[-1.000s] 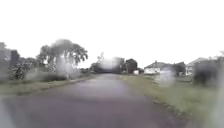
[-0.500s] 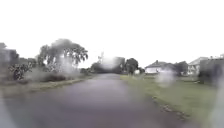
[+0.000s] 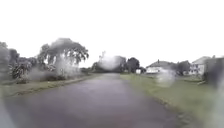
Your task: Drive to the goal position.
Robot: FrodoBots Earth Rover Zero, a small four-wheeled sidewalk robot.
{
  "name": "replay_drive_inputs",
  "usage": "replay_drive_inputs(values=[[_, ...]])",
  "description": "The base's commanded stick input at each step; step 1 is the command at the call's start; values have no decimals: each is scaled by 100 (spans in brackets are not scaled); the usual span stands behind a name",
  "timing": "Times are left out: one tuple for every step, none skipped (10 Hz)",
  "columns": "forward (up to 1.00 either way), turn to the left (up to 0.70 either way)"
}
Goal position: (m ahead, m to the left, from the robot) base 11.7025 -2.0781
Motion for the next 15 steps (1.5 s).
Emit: replay_drive_inputs(values=[[85, 0], [85, 0], [85, 0], [85, 0], [85, 0], [85, 0], [85, 0], [85, 0], [85, 0], [85, 0], [85, 0], [85, 0], [85, 0], [85, 0], [85, 0]])
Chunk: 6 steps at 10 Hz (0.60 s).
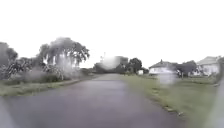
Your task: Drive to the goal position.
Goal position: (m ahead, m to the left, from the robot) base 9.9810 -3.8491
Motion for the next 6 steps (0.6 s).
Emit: replay_drive_inputs(values=[[85, 0], [85, 0], [85, 0], [85, 0], [85, 0], [85, 0]])
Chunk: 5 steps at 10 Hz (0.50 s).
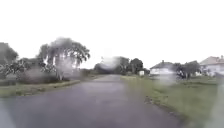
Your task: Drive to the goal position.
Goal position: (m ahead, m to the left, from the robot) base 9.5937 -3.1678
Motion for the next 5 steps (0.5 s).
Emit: replay_drive_inputs(values=[[85, 0], [85, 0], [85, 0], [85, 0], [85, 0]])
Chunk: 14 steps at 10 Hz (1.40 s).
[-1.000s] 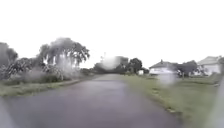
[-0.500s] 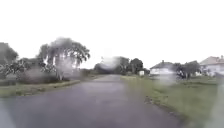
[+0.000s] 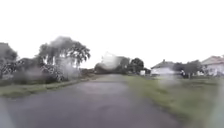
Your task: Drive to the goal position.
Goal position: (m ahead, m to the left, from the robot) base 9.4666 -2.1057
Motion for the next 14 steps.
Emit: replay_drive_inputs(values=[[85, 0], [85, 0], [85, 0], [85, 0], [85, 0], [85, 0], [85, 0], [85, 0], [85, 0], [85, 0], [85, 0], [85, 0], [85, 0], [85, 0]])
